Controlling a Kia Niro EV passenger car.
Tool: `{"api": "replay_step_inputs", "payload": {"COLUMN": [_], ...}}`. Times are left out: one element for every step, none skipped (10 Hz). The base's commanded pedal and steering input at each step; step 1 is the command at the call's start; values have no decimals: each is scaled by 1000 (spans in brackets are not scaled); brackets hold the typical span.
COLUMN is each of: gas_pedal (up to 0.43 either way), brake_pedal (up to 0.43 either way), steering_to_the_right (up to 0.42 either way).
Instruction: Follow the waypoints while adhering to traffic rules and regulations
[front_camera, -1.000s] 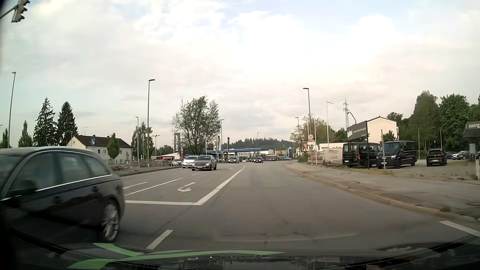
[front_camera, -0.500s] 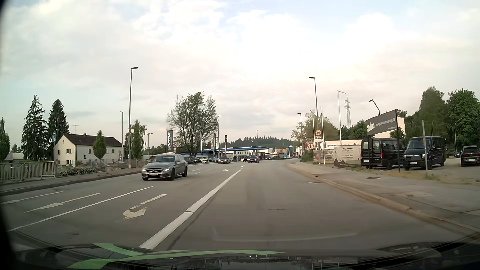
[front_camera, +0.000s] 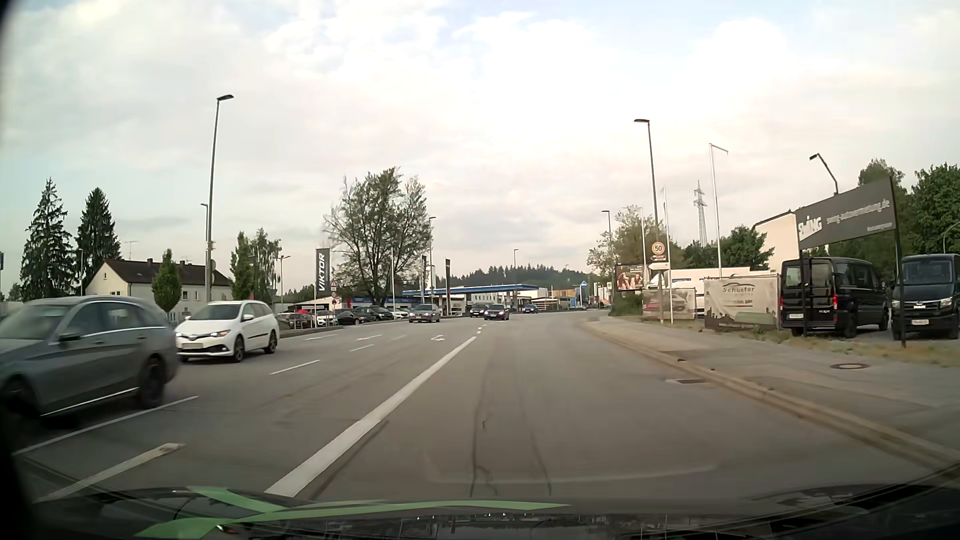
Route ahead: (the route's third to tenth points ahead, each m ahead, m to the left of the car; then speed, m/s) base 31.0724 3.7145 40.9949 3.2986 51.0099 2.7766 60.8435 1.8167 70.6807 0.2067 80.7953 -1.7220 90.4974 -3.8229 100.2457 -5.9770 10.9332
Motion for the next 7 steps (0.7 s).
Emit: {"api": "replay_step_inputs", "payload": {"gas_pedal": [67,67,67,67,67,67,67], "brake_pedal": [0,0,0,0,0,0,0], "steering_to_the_right": [0,-3,-6,-6,-6,-6,-6]}}
